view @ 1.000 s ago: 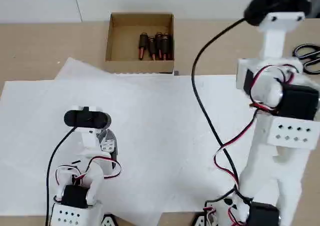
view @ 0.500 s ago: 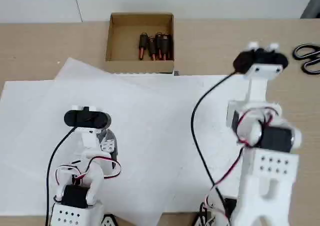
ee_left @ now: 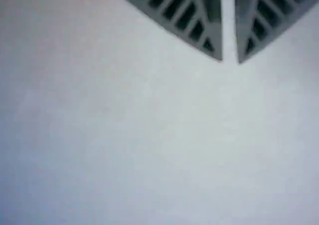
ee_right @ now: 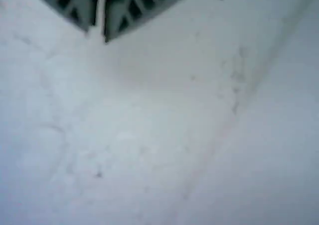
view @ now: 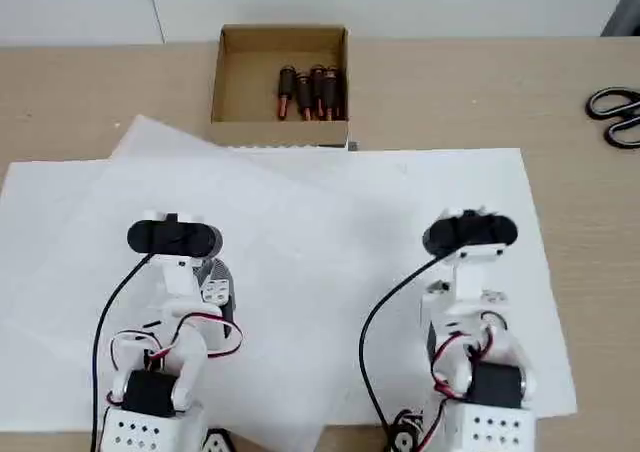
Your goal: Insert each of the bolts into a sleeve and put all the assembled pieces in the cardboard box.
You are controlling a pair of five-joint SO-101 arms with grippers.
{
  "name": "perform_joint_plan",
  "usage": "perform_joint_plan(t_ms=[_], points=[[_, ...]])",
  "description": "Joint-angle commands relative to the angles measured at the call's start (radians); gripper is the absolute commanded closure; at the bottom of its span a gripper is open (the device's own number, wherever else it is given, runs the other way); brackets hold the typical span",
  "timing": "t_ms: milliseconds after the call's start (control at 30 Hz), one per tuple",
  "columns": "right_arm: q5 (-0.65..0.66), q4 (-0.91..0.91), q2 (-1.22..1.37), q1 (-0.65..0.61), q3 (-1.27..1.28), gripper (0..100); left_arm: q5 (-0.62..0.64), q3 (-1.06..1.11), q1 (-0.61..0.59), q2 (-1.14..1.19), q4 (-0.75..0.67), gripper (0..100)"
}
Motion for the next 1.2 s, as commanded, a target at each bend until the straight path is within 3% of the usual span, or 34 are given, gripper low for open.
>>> perform_joint_plan(t_ms=[0, 200, 1167], points=[[0.006, -0.005, -0.202, -0.007, 0.109, 99.6, -0.003, -0.005, -0.006, -0.009, -0.023, 99], [-0.044, 0.021, -0.205, -0.002, 0.149, 99.6, -0.003, -0.005, -0.006, -0.009, -0.023, 99], [-0.049, 0.033, -0.228, -0.007, 0.153, 99.5, -0.003, -0.005, -0.006, -0.009, -0.023, 99]])
